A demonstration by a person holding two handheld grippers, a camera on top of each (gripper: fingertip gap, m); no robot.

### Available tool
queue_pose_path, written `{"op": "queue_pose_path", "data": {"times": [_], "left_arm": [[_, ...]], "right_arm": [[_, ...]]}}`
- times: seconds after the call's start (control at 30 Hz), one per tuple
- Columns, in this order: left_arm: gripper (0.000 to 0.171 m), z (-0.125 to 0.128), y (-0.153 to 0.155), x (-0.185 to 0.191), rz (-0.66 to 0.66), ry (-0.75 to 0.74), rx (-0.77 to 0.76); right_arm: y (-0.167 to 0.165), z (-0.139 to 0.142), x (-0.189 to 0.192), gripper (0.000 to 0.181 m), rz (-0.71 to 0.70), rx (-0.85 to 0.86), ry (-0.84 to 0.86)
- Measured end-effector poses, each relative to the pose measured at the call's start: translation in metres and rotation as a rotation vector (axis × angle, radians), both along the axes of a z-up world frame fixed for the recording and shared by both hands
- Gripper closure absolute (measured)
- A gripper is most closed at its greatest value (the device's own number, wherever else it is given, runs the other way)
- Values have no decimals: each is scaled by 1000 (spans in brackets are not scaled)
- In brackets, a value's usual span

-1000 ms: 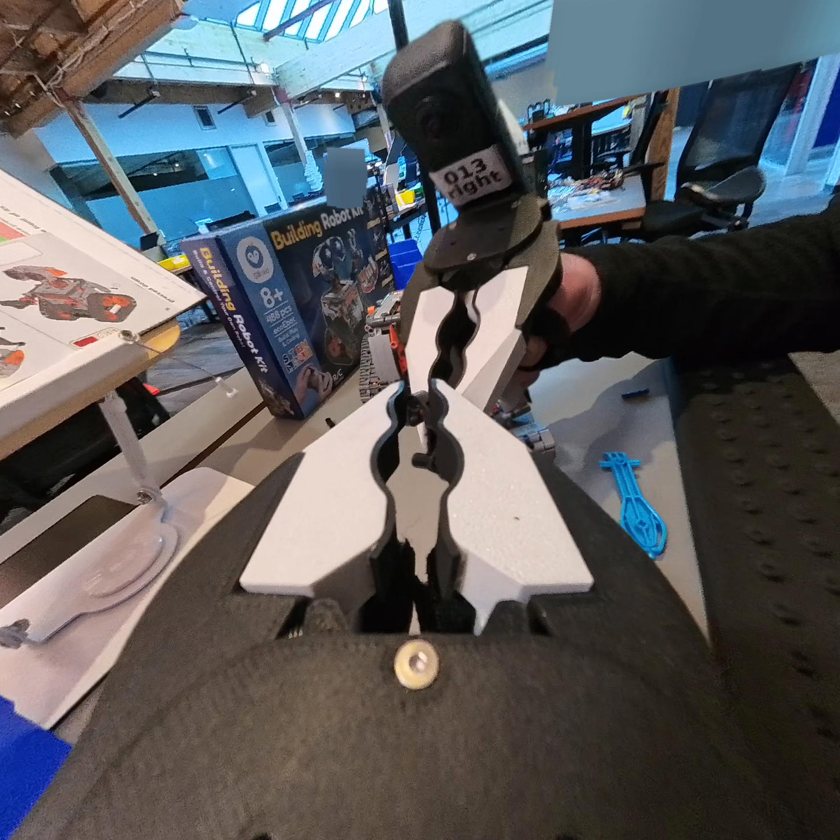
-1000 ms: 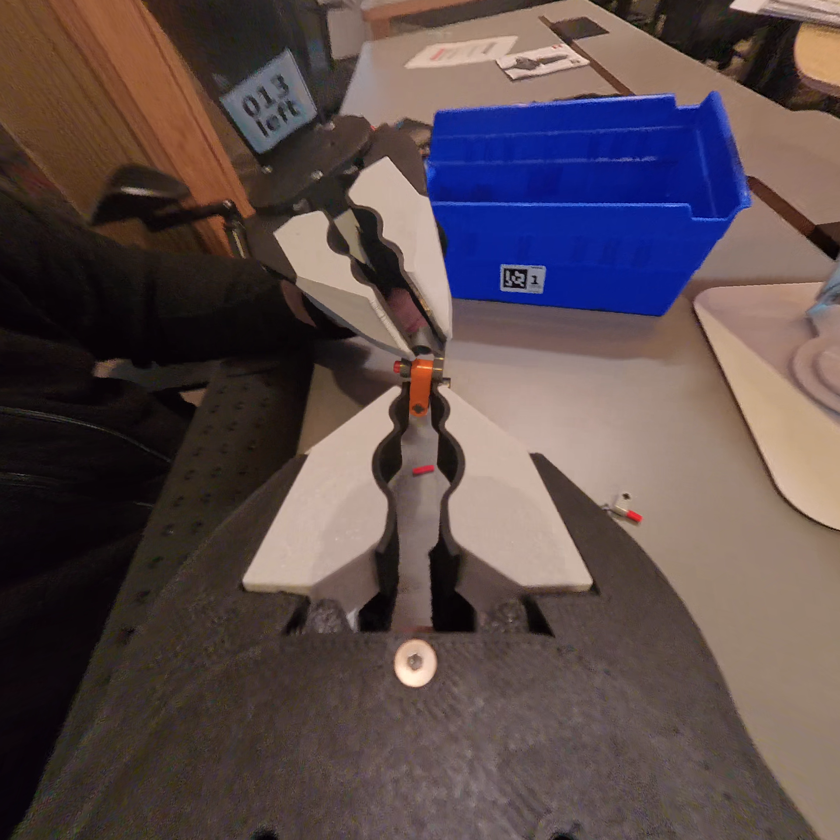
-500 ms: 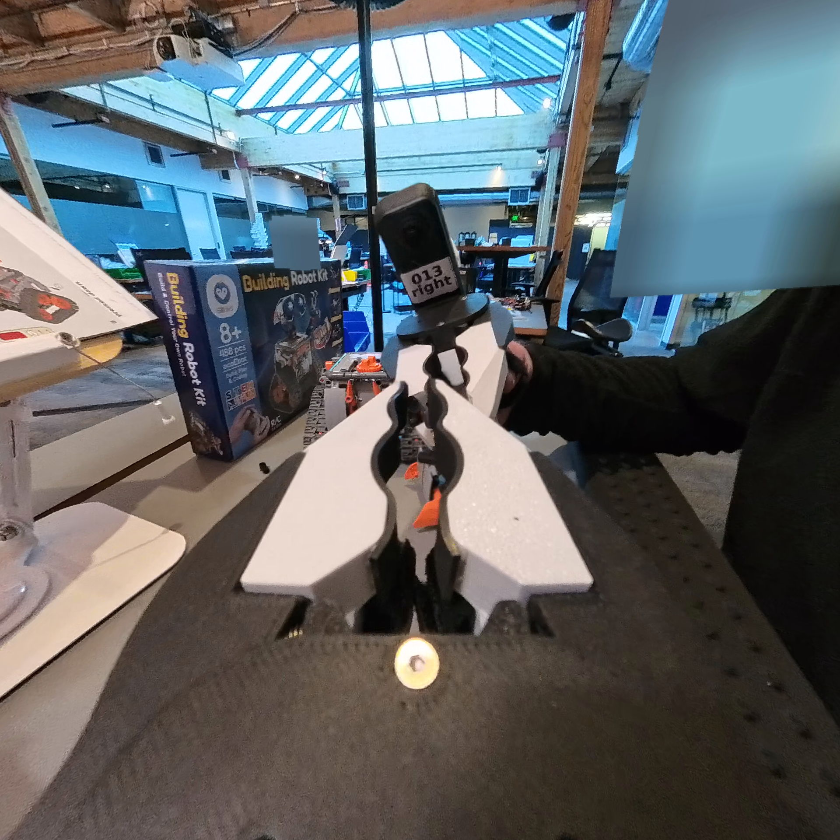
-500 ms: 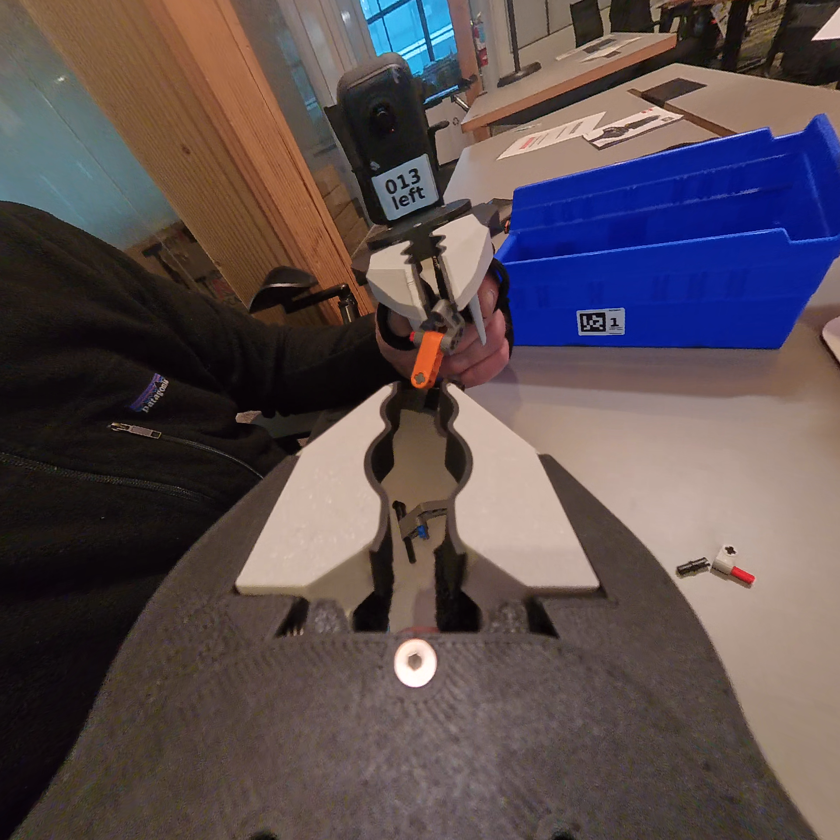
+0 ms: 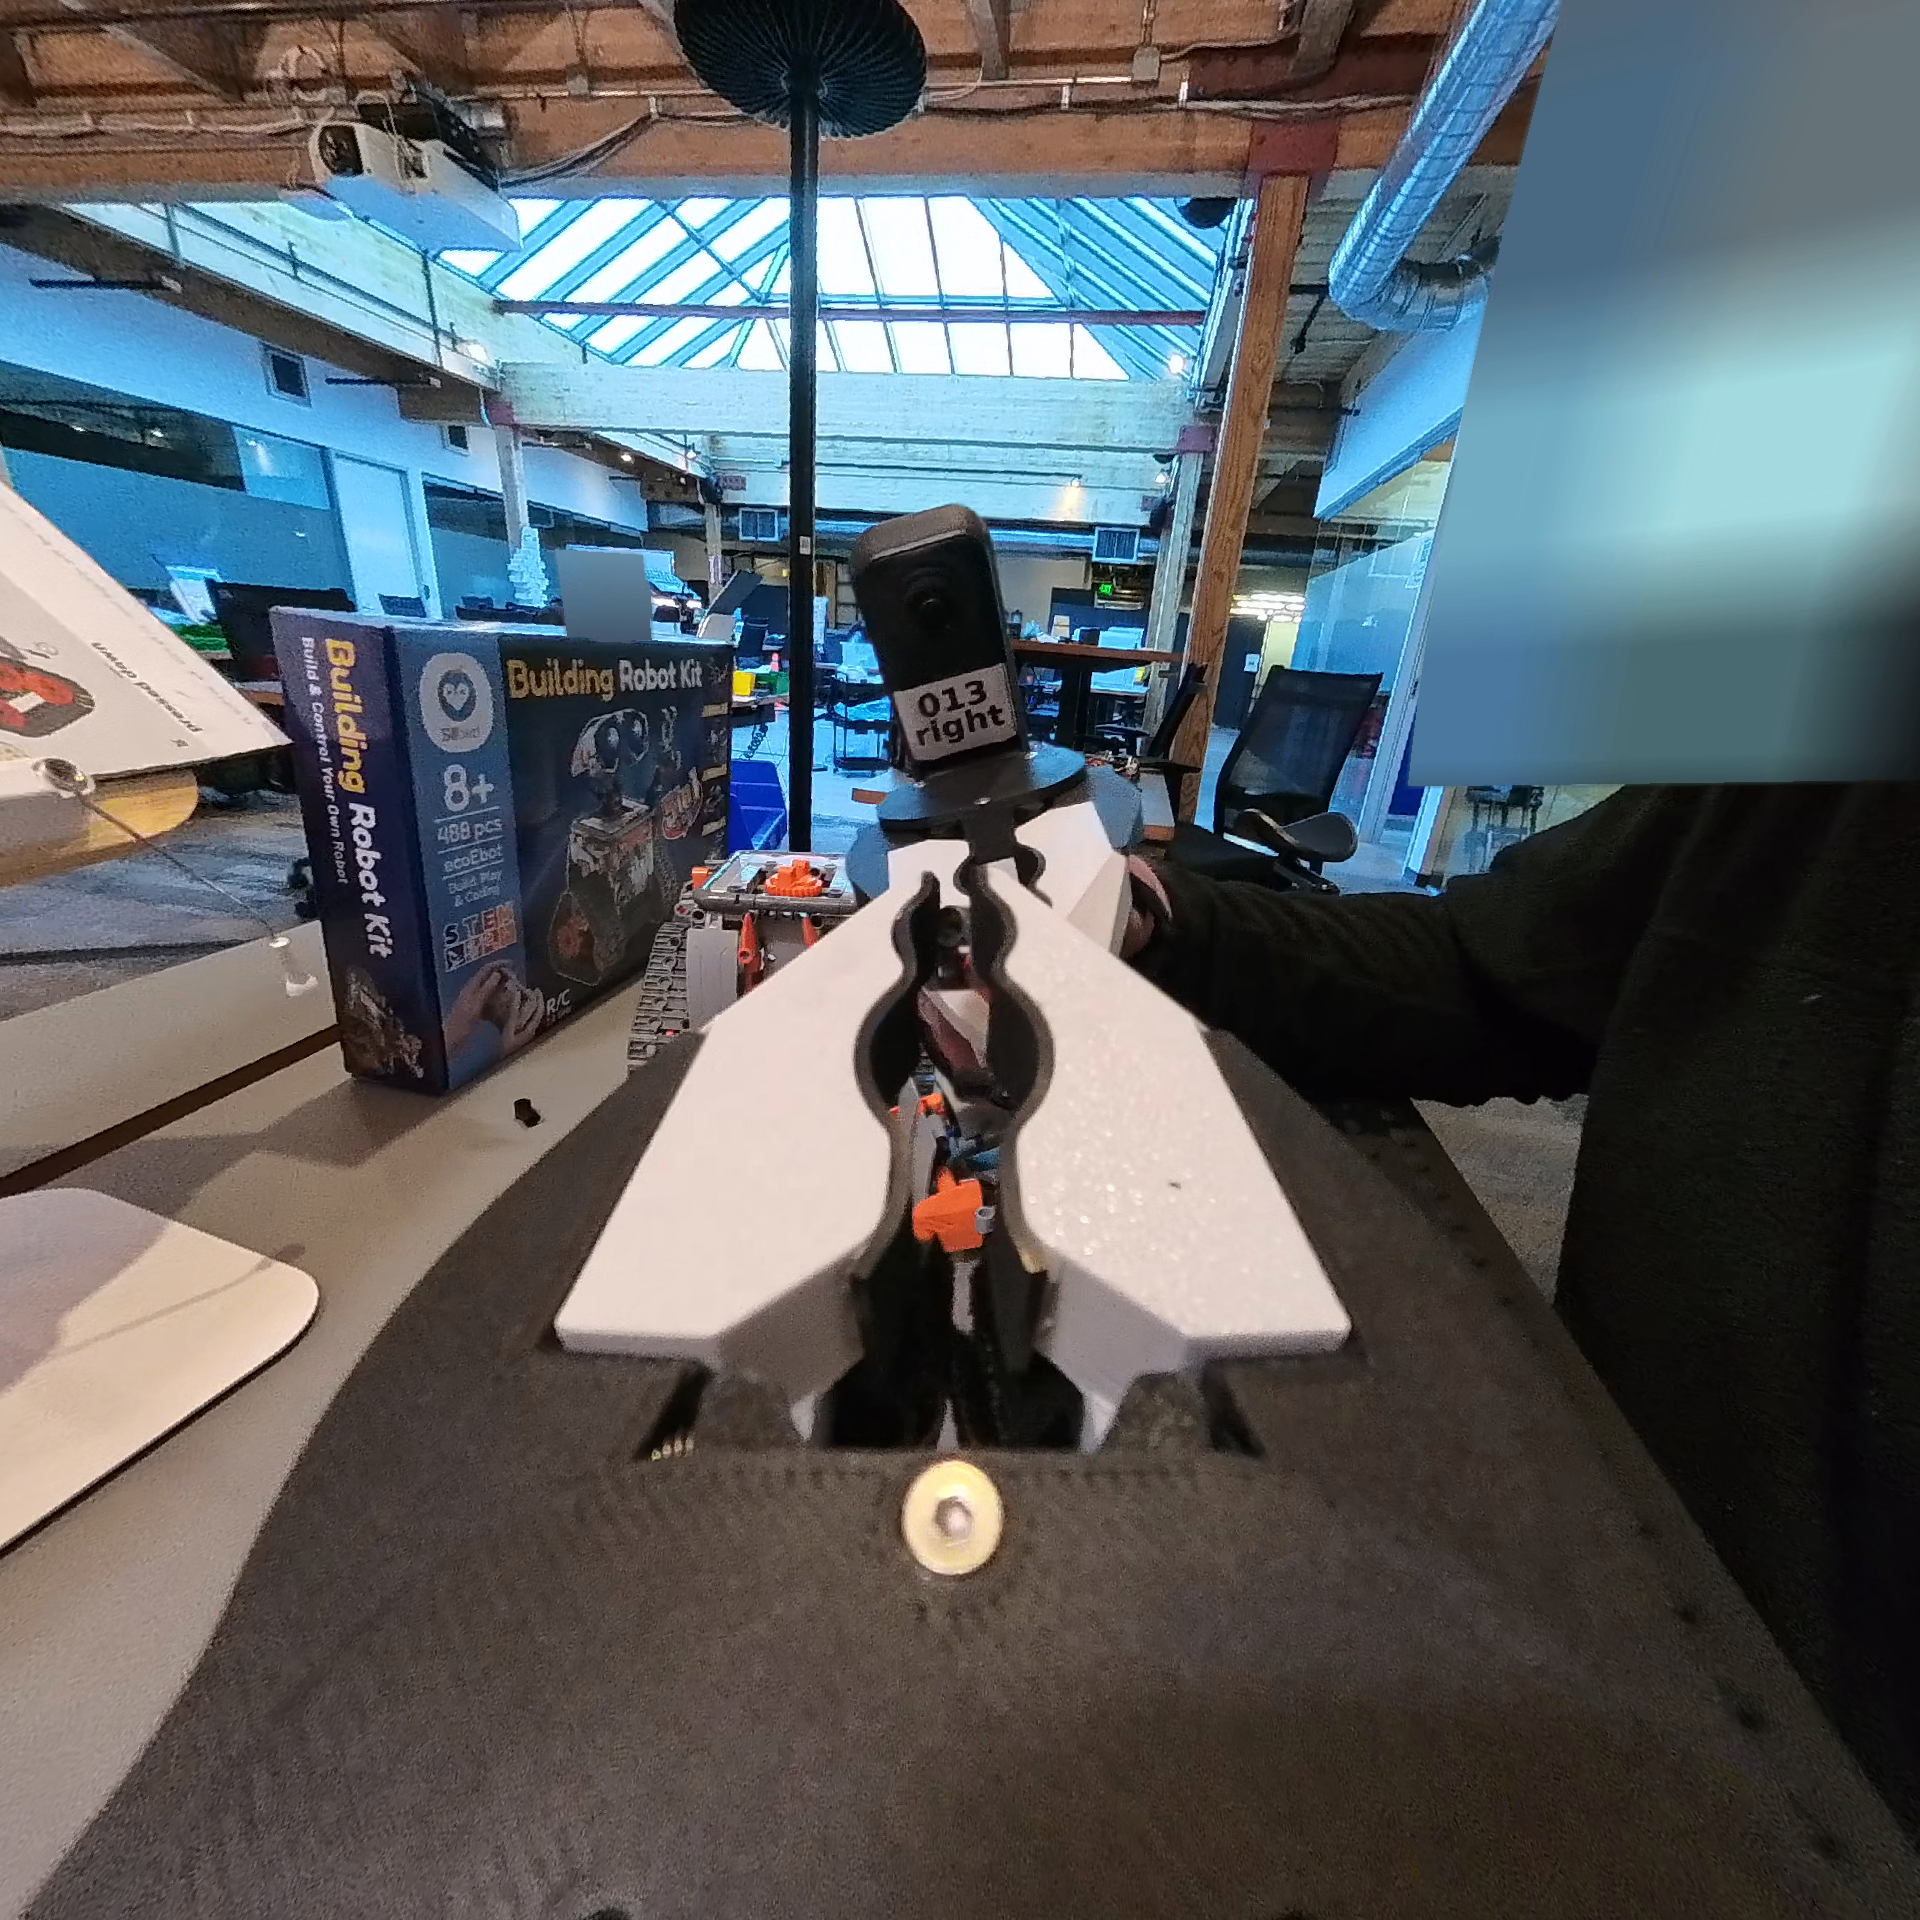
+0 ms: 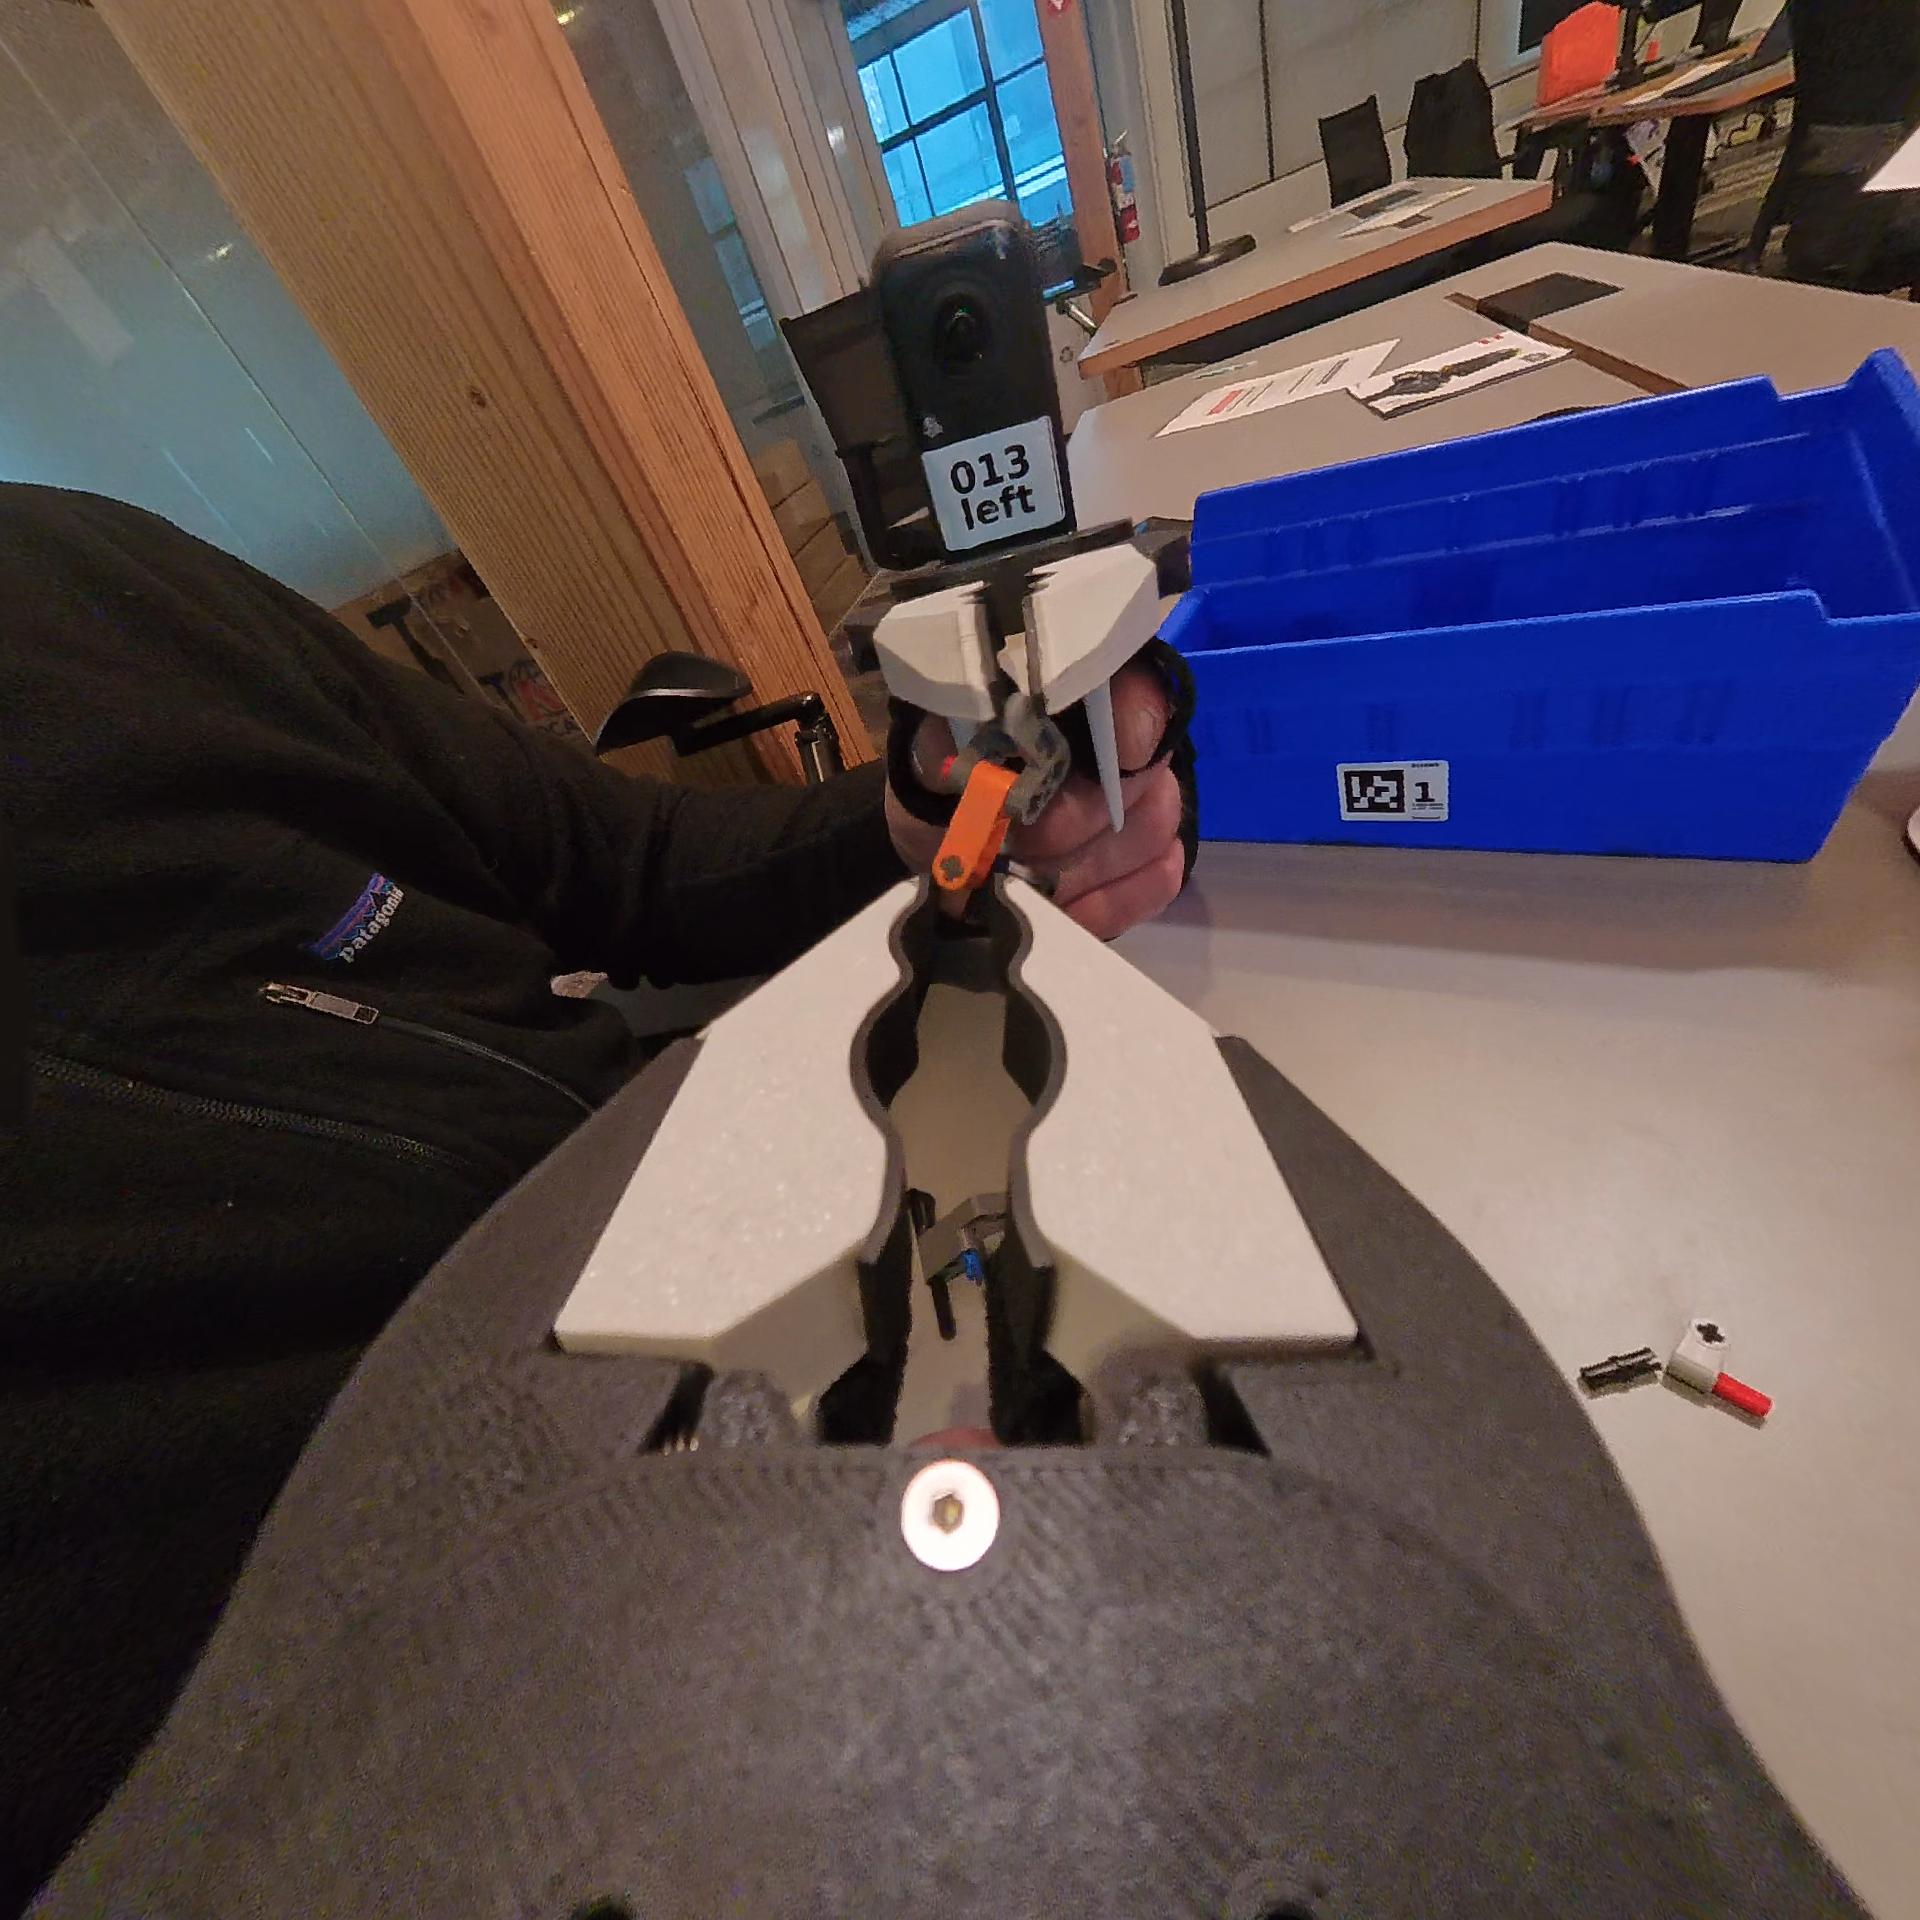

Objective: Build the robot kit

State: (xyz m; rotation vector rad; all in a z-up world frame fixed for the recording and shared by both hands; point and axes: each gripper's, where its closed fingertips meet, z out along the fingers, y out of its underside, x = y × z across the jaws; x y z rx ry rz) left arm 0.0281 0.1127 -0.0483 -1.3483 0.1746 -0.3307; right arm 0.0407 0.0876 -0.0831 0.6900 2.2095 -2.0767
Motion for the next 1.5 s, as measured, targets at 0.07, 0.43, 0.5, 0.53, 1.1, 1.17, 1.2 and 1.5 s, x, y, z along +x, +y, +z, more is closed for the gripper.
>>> {"op": "queue_pose_path", "data": {"times": [0.07, 0.43, 0.5, 0.53, 1.1, 1.17, 1.2, 1.5], "left_arm": [[171, 1, -1, -4, 0, -12, 11], [171, -13, 5, -25, 75, -3, -84], [170, -22, 0, -30, 143, 42, -166], [167, -26, -2, -31, 151, 69, -204], [157, -194, -33, 2, 56, 373, -952], [164, -193, -34, -1, 75, 419, -947], [164, -192, -34, -2, 80, 442, -944], [166, -169, -32, -5, 197, 805, -871]], "right_arm": [[1, 1, -1, 177, -7, 2, 5], [11, -8, -10, 181, -99, 125, 38], [18, -18, -14, 181, -133, 230, 57], [20, -26, -15, 180, -142, 288, 62], [11, -139, -15, 166, -58, 928, 115], [11, -146, -16, 166, -52, 960, 119], [11, -147, -15, 166, -50, 976, 126], [11, -125, -19, 157, -95, 962, 240]]}}
